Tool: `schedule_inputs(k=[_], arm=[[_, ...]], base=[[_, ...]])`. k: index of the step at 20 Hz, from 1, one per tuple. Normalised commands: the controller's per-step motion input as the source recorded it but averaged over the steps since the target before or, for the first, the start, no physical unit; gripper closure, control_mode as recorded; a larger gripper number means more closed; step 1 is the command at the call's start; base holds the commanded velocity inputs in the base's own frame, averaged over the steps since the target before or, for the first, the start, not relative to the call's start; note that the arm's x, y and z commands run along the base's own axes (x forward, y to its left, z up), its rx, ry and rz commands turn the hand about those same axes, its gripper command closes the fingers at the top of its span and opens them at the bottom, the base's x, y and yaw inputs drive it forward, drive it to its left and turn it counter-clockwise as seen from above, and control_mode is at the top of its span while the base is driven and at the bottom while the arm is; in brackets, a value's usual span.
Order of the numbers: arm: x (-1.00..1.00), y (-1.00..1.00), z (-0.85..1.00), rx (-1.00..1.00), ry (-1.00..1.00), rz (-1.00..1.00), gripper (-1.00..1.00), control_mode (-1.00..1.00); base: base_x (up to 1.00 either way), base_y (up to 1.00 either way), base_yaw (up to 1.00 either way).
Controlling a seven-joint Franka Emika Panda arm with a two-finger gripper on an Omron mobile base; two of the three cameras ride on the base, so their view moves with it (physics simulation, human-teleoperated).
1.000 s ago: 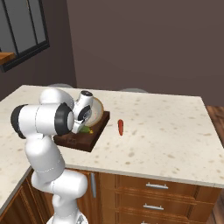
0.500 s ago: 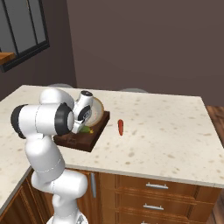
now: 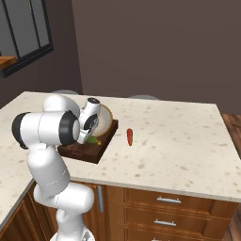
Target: Place the two vegetables and bowl onto the tray for setting up a vegetable dip station.
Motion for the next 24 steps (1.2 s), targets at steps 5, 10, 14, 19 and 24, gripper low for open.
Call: schedule_inputs(k=[5, 10, 14, 19, 24], arm=[[-0.01, -0.07, 0.05, 0.0, 0.0, 0.0, -1.0, -1.0], [-0.05, -0.14, 0.22, 0.0, 0.0, 0.0, -1.0, -1.0], [-0.05, -0.15, 0.32, 0.0, -0.01, -0.01, -1.0, -1.0], [-0.1, -0.12, 0.34, -0.02, -0.03, -0.02, -1.0, -1.0], [-0.09, -0.24, 0.33, -0.07, -0.02, -0.06, -1.0, -1.0]], base=[[0.0, 0.0, 0.0], [0.0, 0.0, 0.0], [0.0, 0.0, 0.0], [0.0, 0.0, 0.0], [0.0, 0.0, 0.0]])
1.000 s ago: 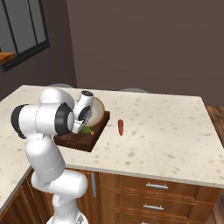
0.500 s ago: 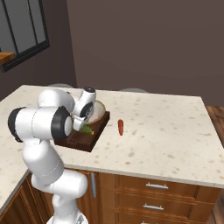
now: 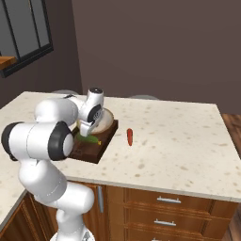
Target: Place the two vegetables and bowl onto the tray for setting up a vegetable dip station.
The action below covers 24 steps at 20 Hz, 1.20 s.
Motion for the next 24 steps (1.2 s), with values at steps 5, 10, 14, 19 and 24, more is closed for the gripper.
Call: schedule_inputs(k=[5, 10, 14, 19, 24], arm=[[-0.07, -0.34, 0.25, -0.08, 0.0, -0.02, -1.0, -1.0], [-0.1, -0.41, 0.17, -0.04, 0.01, 0.0, -1.0, -1.0], [-0.07, -0.49, 0.14, -0.01, 0.02, 0.0, -1.0, -1.0], [-0.01, -0.45, 0.11, -0.01, 0.05, -0.01, -1.0, -1.0], [0.04, -0.37, 0.04, 0.0, 0.1, -0.11, -1.0, -1.0]], base=[[0.0, 0.0, 0.0], [0.0, 0.0, 0.0], [0.0, 0.0, 0.0], [0.0, 0.0, 0.0], [0.0, 0.0, 0.0]])
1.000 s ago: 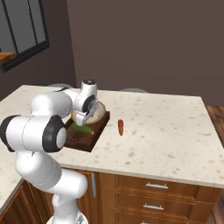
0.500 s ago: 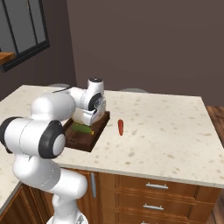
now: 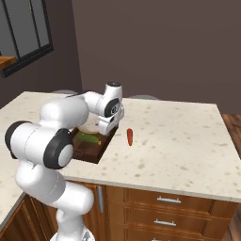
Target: Place the two vegetables and bowl onto the tray for setting up a vegetable dip station.
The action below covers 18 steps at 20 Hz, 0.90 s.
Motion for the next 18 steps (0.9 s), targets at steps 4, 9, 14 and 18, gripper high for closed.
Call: schedule_inputs(k=[4, 9, 14, 18], arm=[[0.18, -0.25, -0.01, 0.0, 0.14, -0.2, -1.0, -1.0], [0.25, -0.22, -0.05, 0.0, 0.1, -0.23, -1.0, -1.0], [0.22, -0.13, -0.16, 0.0, 0.07, -0.28, -1.0, -1.0], [0.16, -0.05, -0.3, 0.0, 0.01, -0.25, -1.0, -1.0]], base=[[0.0, 0.0, 0.0], [0.0, 0.0, 0.0], [0.0, 0.0, 0.0], [0.0, 0.0, 0.0]])
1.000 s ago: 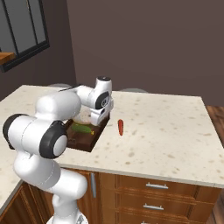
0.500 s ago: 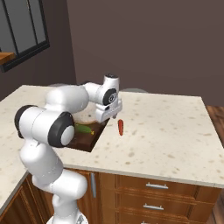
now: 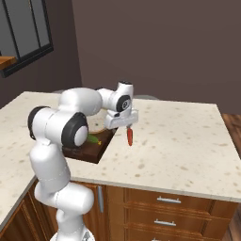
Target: Place the two vegetables and bowl onto the tray for setting up a vegetable dip station.
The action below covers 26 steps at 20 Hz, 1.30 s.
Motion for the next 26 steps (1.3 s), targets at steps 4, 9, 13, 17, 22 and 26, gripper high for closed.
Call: schedule_inputs(k=[4, 9, 13, 17, 22, 26], arm=[[0.18, -0.11, -0.3, 0.0, 0.01, -0.24, -1.0, -1.0], [0.25, -0.11, -0.25, 0.0, 0.0, -0.15, -1.0, -1.0], [0.23, -0.13, -0.15, 0.0, 0.0, -0.12, -1.0, -1.0], [0.2, -0.01, -0.09, 0.0, -0.03, -0.15, -1.0, -1.0], [0.19, 0.02, -0.1, 0.0, 0.0, -0.16, -1.0, -1.0], [0.16, 0.1, -0.05, 0.0, 0.0, -0.16, -1.0, -1.0]], base=[[0.0, 0.0, 0.0], [0.0, 0.0, 0.0], [0.0, 0.0, 0.0], [0.0, 0.0, 0.0], [0.0, 0.0, 0.0], [0.0, 0.0, 0.0]])
